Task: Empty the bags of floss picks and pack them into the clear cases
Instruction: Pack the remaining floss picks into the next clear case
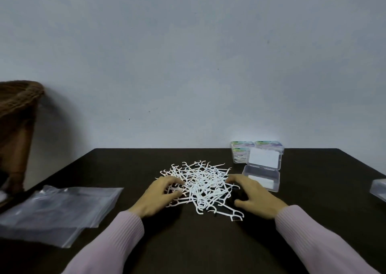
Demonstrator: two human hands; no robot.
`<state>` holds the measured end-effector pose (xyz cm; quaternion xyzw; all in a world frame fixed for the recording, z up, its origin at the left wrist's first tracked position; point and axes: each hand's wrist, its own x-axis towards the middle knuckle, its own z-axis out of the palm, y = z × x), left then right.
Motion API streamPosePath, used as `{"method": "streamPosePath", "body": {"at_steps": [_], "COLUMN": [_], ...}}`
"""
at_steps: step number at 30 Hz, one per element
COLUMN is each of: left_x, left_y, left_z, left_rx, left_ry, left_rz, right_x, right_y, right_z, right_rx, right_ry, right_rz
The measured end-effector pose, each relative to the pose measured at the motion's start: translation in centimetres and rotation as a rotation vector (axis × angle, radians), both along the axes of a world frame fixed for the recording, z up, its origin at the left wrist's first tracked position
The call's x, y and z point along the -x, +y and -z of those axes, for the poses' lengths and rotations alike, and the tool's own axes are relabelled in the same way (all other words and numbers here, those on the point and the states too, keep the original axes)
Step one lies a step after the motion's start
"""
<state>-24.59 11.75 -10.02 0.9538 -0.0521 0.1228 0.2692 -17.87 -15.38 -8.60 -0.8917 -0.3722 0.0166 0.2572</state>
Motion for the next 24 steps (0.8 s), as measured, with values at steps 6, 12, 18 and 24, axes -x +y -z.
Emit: {"method": "streamPosePath", "body": {"at_steps": [6,12,18,24], "left_x": [-0.3,-1.4,-1.7,-2.4], "left_y": [-0.7,-2.0,-2.8,-2.8], "left_z": [0.0,0.2,0.0,-0.5], "left_rx": [0.010,0.046,-0.072,-0.344], "left_ry": [0.028,-0.041,-0.150,-0.326], "left_rz": [0.037,0.047,0.148,0.212], "right_x": [-0.7,-1.8,-2.2,-2.3], "right_y": [2.7,3.9,3.8,4.4], "right_z": [-0.2,-0.3,0.2,-0.1], "right_rx": [0.145,0.218,0.141,0.186], "right_ry": [-0.041,-0.287,-0.434,-0.597], "right_rz": [-0.008,0.002,-0.068,-0.160]}}
